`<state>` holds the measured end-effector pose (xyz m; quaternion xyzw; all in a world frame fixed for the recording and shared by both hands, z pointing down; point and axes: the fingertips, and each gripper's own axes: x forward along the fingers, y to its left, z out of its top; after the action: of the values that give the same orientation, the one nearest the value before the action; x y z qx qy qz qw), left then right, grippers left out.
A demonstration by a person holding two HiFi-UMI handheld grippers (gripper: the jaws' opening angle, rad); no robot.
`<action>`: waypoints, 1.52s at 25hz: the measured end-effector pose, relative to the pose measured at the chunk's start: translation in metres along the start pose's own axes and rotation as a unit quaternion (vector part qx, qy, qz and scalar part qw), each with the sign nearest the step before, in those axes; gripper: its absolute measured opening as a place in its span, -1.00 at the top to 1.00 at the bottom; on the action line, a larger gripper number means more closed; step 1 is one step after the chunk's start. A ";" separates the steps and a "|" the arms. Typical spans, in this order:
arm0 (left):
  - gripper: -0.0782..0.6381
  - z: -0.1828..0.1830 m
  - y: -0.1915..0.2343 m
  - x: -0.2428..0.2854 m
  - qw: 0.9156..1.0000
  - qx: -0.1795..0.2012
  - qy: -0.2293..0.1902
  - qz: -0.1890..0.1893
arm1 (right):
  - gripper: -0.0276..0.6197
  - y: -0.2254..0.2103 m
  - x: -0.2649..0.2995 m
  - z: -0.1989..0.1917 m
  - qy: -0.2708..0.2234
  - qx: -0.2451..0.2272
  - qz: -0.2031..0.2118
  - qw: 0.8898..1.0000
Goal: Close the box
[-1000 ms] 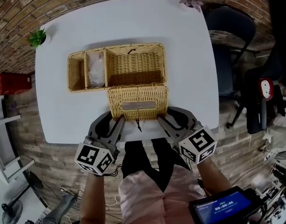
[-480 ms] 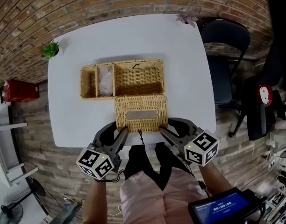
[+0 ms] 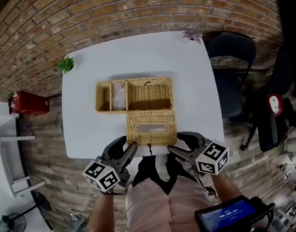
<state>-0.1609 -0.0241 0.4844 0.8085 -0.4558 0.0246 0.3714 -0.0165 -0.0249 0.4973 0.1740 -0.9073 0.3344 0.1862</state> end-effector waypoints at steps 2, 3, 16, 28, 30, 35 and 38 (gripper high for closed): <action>0.19 0.006 -0.003 -0.004 1.000 -0.004 -0.006 -0.006 | 0.19 0.001 -0.002 0.003 -0.008 0.003 0.000 1.000; 0.19 0.010 -0.004 -0.006 1.000 -0.006 -0.010 -0.009 | 0.19 0.002 -0.003 0.005 -0.012 0.005 0.001 1.000; 0.19 0.065 -0.016 -0.019 0.995 0.005 -0.095 -0.012 | 0.18 0.010 -0.013 0.035 -0.053 0.023 0.025 0.998; 0.20 0.079 -0.001 -0.036 0.994 0.051 -0.090 0.029 | 0.18 0.010 -0.019 0.070 -0.080 -0.002 0.028 0.996; 0.21 0.079 -0.002 -0.036 0.994 0.050 -0.091 0.026 | 0.18 0.009 -0.019 0.076 -0.089 -0.007 0.022 0.996; 0.24 0.076 -0.018 -0.018 0.994 0.077 -0.074 0.002 | 0.22 0.006 -0.019 0.089 -0.104 -0.024 0.007 0.994; 0.24 0.078 -0.026 -0.007 0.994 0.088 -0.071 -0.011 | 0.22 0.005 -0.019 0.092 -0.107 -0.029 0.000 0.994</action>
<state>-0.1682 -0.0594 0.4102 0.8424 -0.4687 0.0028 0.2657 -0.0224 -0.0793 0.4212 0.2030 -0.9314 0.2873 0.0934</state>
